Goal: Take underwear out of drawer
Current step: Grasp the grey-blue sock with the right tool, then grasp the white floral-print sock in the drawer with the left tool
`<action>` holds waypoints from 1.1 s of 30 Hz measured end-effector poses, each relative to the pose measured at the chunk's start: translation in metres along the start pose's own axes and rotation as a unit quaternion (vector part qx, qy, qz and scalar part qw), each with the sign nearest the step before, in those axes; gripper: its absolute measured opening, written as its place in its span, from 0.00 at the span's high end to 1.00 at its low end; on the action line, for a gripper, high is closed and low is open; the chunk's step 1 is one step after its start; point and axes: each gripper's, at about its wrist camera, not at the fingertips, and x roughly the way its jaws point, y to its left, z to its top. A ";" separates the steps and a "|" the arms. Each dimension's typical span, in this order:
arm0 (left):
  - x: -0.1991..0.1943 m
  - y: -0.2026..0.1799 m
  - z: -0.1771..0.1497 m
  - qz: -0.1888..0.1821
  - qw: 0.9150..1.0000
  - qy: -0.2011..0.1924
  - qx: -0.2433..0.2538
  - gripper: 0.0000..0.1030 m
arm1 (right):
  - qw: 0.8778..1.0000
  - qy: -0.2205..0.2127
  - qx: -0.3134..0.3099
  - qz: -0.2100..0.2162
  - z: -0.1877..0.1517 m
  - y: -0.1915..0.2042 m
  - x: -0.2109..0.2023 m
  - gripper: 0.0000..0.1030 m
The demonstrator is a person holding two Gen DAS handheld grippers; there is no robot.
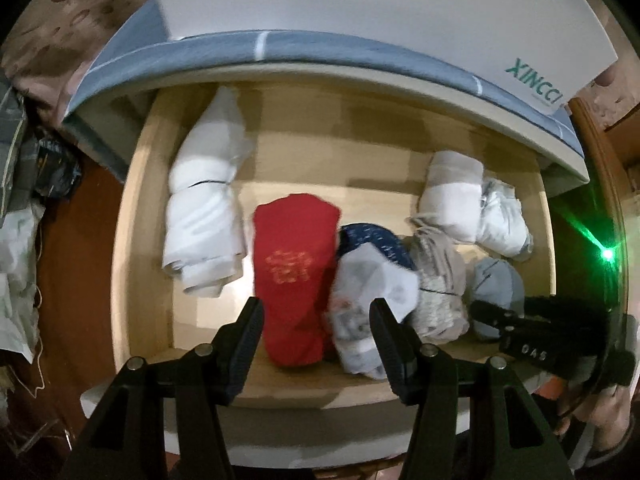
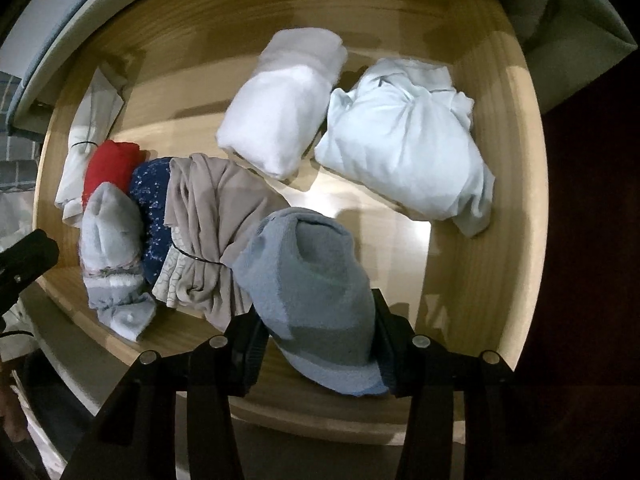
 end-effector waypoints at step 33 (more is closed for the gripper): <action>0.065 -0.043 0.013 0.015 0.998 0.052 0.041 0.74 | 1.000 0.004 0.006 0.014 0.003 -0.019 -0.005 0.56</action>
